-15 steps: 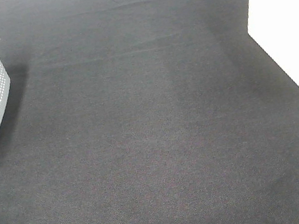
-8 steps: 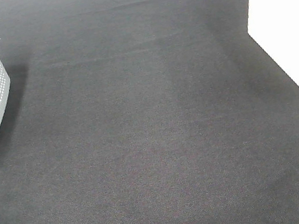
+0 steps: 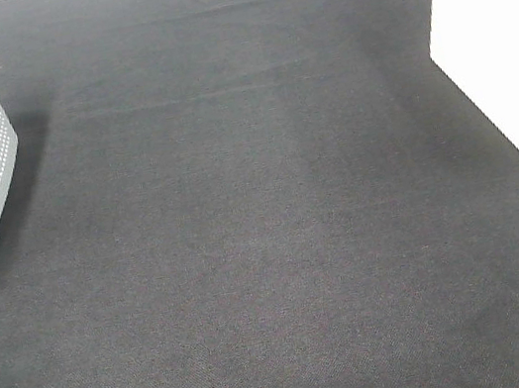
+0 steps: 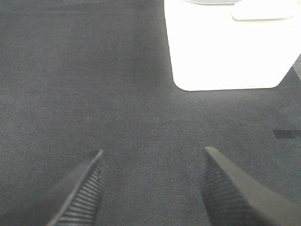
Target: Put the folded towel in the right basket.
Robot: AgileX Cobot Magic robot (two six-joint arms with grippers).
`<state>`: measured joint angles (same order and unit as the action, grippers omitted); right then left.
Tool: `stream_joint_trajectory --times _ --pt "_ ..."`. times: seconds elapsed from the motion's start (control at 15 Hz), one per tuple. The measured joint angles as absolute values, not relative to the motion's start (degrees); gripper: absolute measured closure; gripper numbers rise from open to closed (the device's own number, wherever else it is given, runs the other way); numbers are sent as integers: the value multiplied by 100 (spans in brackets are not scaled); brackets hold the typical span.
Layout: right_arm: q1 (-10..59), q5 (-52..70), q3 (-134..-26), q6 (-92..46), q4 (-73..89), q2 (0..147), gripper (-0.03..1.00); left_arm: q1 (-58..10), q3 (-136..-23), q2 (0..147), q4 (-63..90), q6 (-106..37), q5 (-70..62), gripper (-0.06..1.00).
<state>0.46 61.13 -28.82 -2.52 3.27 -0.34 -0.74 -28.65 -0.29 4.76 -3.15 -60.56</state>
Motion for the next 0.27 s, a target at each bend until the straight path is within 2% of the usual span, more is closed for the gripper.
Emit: stream_joint_trajectory --times 0.27 --pt "46 6113 -2882 -252 332 -34 40 -74 -2865 -29 476 -315 -6056 7"
